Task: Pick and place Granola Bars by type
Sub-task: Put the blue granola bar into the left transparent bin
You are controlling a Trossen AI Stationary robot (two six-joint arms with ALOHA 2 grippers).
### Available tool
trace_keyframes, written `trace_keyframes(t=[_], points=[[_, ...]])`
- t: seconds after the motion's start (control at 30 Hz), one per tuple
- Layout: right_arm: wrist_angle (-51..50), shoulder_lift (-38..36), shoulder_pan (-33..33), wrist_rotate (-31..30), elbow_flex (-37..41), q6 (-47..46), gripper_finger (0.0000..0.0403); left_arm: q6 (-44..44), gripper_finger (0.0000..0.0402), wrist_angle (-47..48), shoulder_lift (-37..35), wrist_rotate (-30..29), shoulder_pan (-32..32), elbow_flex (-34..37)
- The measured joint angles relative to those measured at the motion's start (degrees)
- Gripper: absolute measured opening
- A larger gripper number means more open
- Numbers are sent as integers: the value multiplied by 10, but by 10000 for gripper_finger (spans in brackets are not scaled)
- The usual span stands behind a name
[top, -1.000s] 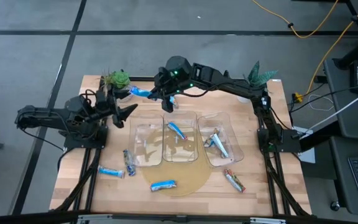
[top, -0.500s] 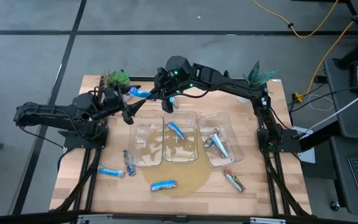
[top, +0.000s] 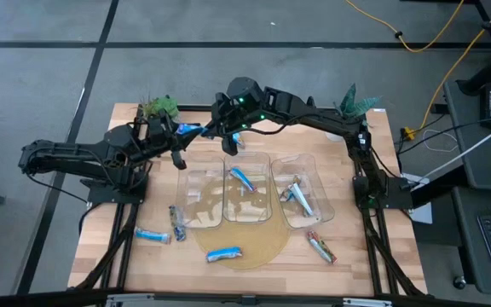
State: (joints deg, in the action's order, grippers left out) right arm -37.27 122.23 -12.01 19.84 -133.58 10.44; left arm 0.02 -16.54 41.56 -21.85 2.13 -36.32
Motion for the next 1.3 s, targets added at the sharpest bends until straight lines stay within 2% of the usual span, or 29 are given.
trace_keyframes(t=[0.27, 0.37, 0.57, 0.73, 0.9, 1.1, 1.3], points=[[9, 0, 0, 9, 0, -25, 34, 8, 31, -1, 0, 11, 0, 0], [9, -2, 0, 17, 0, -25, 47, 8, 30, -2, 0, 13, 0, 0], [-29, -9, 0, 17, -13, -10, 106, 8, 24, 6, 0, 15, -1, 0], [-66, -41, 1, 5, -13, -10, 161, 3, 23, 49, 1, 13, 0, 0], [-154, -81, 6, -86, -13, -10, 186, -16, 23, 86, 1, 12, -2, 0], [-315, -134, 15, -244, -13, -17, 176, -44, 23, 125, 0, 47, -5, 0], [-408, -169, 13, -262, -12, -42, 156, -64, 23, 177, 0, 53, -29, 0]])
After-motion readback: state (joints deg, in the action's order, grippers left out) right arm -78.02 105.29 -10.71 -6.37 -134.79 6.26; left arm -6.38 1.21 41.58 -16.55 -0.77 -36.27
